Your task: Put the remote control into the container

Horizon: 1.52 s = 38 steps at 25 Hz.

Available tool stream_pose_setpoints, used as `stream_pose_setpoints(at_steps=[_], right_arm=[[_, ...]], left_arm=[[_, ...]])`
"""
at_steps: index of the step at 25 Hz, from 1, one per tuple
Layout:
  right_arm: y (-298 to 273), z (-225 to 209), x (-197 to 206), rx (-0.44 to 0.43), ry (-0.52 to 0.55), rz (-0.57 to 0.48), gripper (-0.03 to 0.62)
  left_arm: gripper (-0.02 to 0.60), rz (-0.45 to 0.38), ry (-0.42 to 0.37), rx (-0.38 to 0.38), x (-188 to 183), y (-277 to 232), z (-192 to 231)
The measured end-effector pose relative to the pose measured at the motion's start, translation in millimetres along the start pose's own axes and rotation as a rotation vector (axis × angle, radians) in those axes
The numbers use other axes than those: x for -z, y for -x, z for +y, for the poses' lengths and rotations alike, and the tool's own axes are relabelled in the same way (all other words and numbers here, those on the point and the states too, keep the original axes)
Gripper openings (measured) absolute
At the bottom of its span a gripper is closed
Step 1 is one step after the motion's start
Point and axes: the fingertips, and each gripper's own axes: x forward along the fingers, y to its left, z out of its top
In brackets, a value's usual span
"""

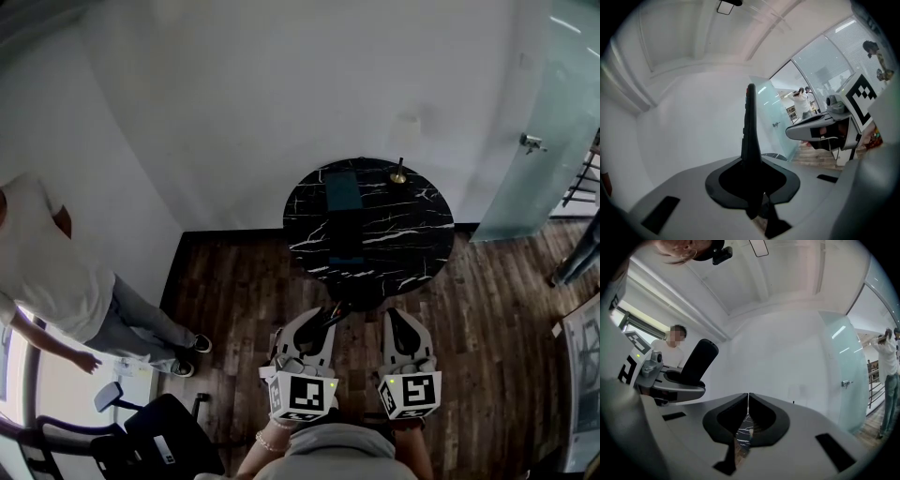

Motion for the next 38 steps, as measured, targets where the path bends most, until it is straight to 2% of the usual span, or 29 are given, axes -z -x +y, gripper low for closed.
stream_pose_setpoints(at_steps=[16,27,38], right_arm=[[-31.4,24.0,7.8,0.015,0.021,0.039,0.014],[-83.6,13.2,10.3,-0.050,0.025,0.048,0.014],[-134.3,-17.8,10.4,-0.103,0.005,0.051,0.014]], left_arm=[[0.067,0.003,0.020,0.063,15.2,-15.1,21.8],[0.067,0.030,0.032,0.036,22.0,-56.8,43.5],[0.067,0.056,0.038,-0.014,17.8,-108.4,60.5]])
